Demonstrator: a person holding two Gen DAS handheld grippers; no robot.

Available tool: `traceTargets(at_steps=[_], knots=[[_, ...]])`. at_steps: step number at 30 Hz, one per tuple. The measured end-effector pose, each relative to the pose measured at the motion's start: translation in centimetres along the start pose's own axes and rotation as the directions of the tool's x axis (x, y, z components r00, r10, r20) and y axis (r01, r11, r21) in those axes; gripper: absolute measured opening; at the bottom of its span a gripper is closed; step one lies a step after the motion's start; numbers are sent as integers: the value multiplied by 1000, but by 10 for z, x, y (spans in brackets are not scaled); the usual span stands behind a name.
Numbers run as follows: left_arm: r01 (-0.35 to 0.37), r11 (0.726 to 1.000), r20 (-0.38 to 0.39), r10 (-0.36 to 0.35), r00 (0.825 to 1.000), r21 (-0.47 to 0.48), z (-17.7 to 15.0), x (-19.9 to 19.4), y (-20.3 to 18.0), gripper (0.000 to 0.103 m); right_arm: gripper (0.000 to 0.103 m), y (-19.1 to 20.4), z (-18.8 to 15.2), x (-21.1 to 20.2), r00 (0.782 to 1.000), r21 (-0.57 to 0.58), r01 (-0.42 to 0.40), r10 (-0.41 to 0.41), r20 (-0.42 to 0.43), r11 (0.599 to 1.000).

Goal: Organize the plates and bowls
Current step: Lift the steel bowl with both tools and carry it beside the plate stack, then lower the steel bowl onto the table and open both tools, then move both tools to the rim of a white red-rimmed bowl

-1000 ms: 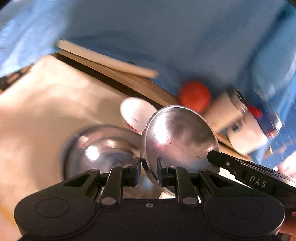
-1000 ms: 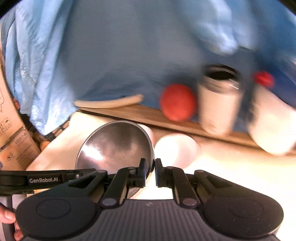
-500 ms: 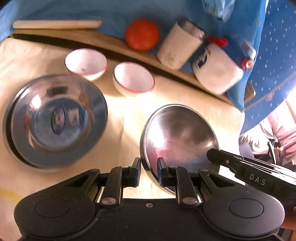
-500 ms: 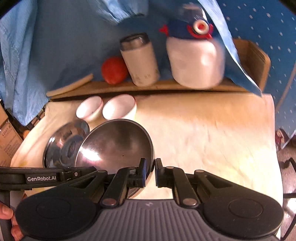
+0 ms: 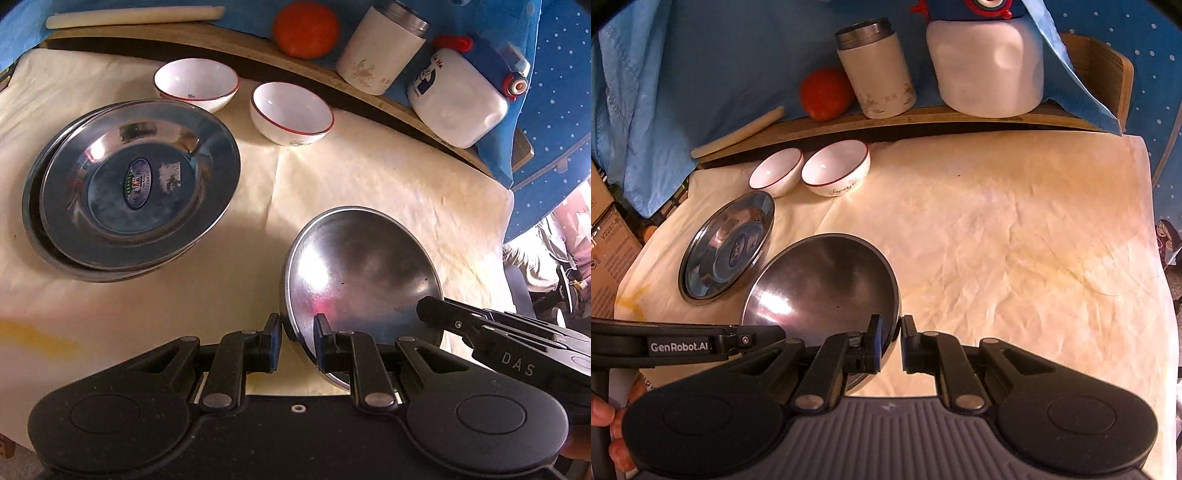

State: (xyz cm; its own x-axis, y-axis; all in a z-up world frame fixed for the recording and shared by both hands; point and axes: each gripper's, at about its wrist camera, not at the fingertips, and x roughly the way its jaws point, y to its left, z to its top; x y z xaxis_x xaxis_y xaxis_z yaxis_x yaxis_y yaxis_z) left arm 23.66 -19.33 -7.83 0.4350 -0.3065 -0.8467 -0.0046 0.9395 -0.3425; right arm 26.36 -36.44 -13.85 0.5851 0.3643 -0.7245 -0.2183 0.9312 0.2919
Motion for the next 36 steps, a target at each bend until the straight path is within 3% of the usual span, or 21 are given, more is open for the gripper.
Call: traceTargets(at_steps=[9,13,16,18,20,24,29,36], knots=[[1,1000,5,-1,1000,8,2,5,1,19,13,-1,1,1,1000,9,-9,9,8,1000],[-2,1000,1,2,1000,20,4,1,1,23,22,-1,0,1,1000,23,-23,23,13,999],[-15,999,4,15,1000,30,8,-3,4,33,24,1,-1,0,1000,33,-19,18,18,999],[-23,999,9,23,1000,37,13,-8,8,42,30,2,-1,-2,999,41,-13,12,31,999],[-31,998,17,30,999,52,20,-11,12,50,43,2,-1,-5,999,48,-1,-1,46,999],[-21,997,34,19,999,73,31,-18,18,67,53,2,5,-10,997,58,28,-33,74,998],[-17,995,74,10,997,94,50,-27,25,77,70,7,17,-14,992,60,49,-56,110,997],[-38,997,137,29,990,66,83,-37,49,90,86,29,37,-9,986,53,34,-42,161,998]])
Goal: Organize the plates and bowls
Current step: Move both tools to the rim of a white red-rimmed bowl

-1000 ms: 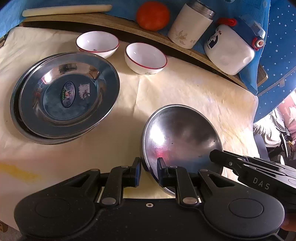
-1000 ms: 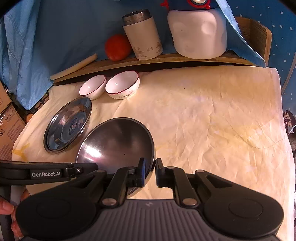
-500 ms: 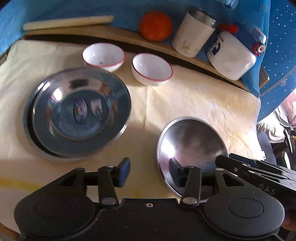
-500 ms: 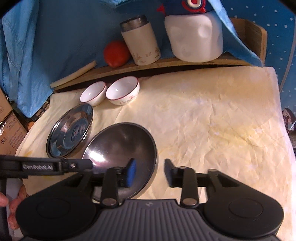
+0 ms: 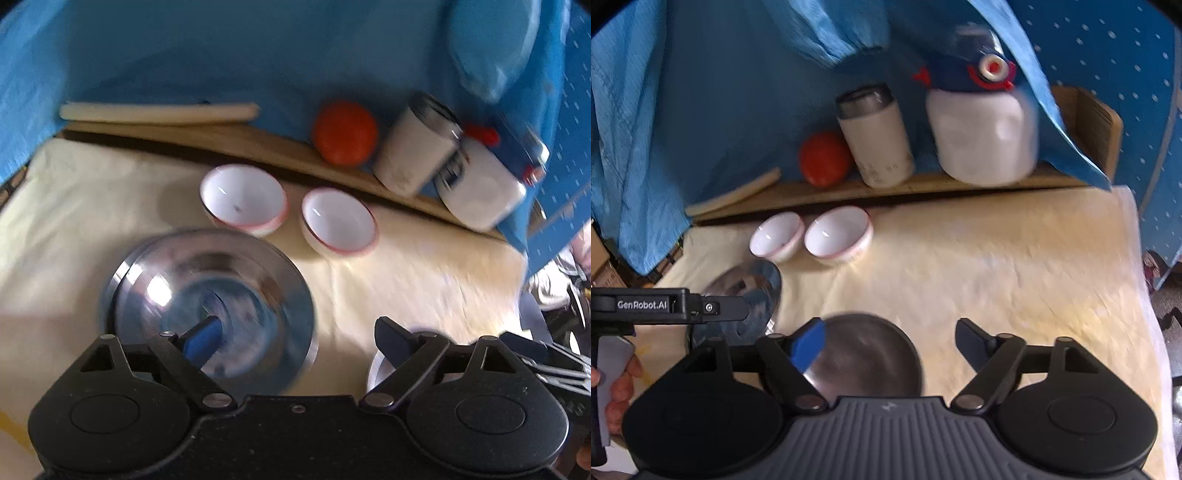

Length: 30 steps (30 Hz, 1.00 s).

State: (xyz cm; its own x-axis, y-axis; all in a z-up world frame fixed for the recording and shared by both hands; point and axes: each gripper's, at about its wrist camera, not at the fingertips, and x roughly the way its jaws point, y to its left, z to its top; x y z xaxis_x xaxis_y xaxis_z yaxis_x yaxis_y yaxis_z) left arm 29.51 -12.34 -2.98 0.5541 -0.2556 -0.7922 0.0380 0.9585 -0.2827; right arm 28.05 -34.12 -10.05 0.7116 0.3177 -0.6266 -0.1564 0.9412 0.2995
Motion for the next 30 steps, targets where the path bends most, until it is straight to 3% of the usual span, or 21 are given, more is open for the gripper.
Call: traceTargets(at_steps=[5,11,21,30], knots=[[-33,998,41,35,999,-48,30,0,31,100,95,25,17,14,999,-32,-32,33,22,999],[-63,994,66,69,995,-89,62,11,66,102,103,60,42,41,998,-80,-60,62,31,995],[-74,990,29,78,997,-117,94,49,106,102,103,110,74,90,999,-240,-50,48,-14,970],[-55,995,-24,53,998,-85,106,80,123,102,100,127,95,137,995,-333,-53,21,-101,942]])
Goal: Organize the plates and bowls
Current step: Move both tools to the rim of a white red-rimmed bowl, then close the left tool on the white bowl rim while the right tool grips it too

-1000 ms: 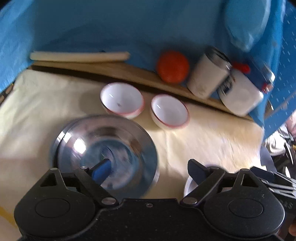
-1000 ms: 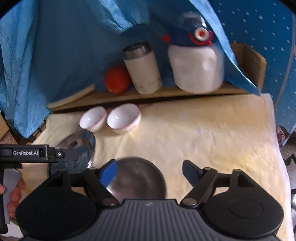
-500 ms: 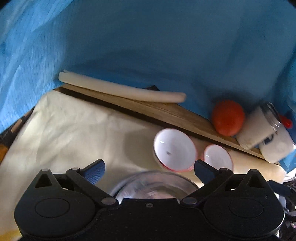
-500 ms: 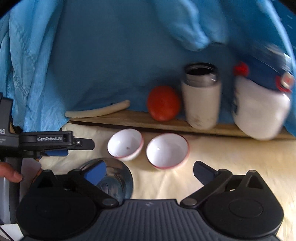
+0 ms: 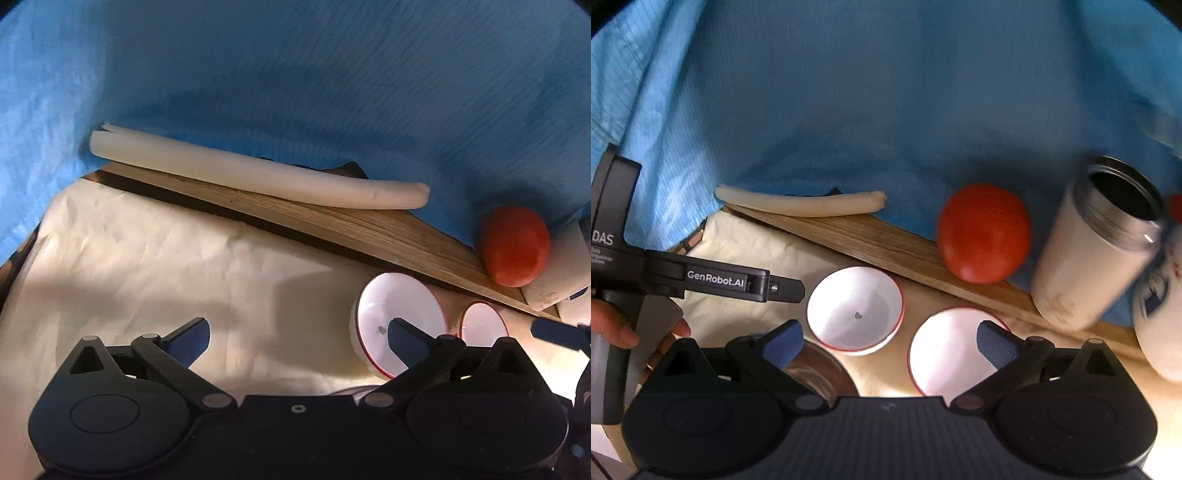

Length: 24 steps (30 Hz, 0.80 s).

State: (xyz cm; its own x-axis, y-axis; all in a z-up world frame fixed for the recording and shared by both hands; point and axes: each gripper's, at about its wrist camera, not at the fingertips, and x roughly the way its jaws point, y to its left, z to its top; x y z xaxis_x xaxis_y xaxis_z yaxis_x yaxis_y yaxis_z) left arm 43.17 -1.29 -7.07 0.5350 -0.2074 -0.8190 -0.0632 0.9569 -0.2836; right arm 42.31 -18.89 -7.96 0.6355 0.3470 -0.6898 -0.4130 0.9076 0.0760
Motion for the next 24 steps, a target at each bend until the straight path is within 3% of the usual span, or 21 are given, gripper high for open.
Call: traceTargets(at_steps=[9,17,21,24], knots=[[26,999,-23,-26,999,34,5,14,3,102,93,14,13,26,997,-129,25,-34,-65,991],[59,996,-48,-56,997,68,6,20,3,102,77,16,18,44,992,-171,1,-23,-127,985],[73,994,-54,-69,996,75,7,21,3,93,66,17,21,52,989,-189,-9,-19,-144,982],[79,994,-64,-74,995,77,8,20,2,87,64,16,21,55,988,-187,-10,-19,-152,982]])
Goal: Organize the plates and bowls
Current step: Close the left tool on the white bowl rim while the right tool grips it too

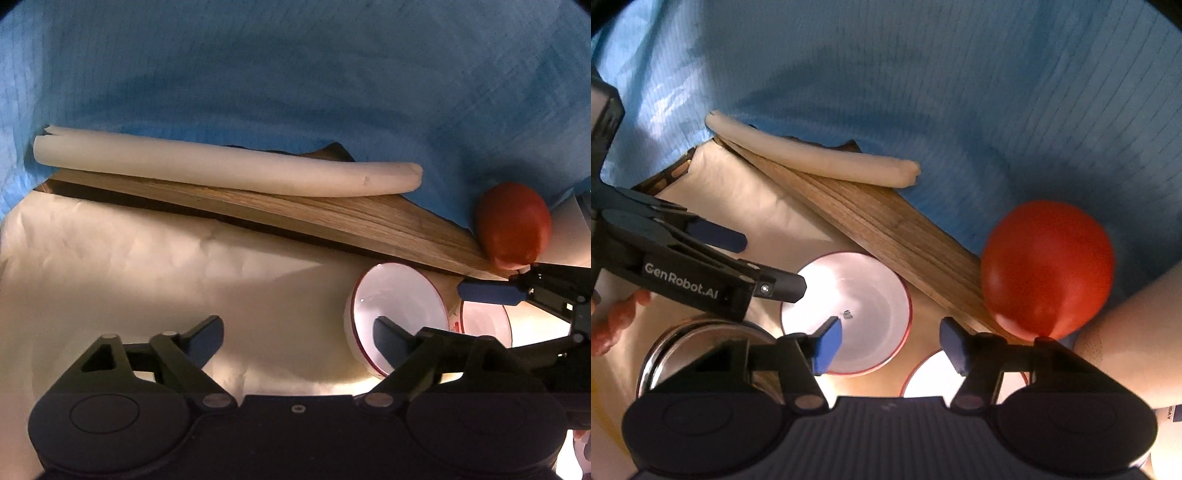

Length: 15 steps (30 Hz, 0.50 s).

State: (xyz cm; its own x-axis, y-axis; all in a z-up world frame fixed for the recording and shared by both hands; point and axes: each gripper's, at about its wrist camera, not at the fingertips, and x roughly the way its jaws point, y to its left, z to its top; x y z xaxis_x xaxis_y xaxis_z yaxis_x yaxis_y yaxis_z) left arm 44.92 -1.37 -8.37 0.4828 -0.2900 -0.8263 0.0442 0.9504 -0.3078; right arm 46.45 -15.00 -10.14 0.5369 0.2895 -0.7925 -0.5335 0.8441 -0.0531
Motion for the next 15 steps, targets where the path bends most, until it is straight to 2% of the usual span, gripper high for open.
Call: traceTargets(at_steps=[7,10,12,14,15], knots=[[22,1000,-15,-21,1000,16,-2,1,-6,75,61,-1,0,4,1000,14,9,-9,-7,1000],[29,999,-28,-28,999,34,3,4,-13,62,51,3,2,8,1000,16,15,-15,-24,1000],[37,999,-41,-35,999,38,3,6,-15,50,50,6,2,11,999,9,16,-16,-33,1000],[53,998,-50,-52,997,34,4,7,-16,44,40,8,1,14,999,14,16,-16,-41,1000],[63,997,-53,-62,997,32,4,7,-16,40,39,9,0,15,999,20,19,-18,-47,1000]])
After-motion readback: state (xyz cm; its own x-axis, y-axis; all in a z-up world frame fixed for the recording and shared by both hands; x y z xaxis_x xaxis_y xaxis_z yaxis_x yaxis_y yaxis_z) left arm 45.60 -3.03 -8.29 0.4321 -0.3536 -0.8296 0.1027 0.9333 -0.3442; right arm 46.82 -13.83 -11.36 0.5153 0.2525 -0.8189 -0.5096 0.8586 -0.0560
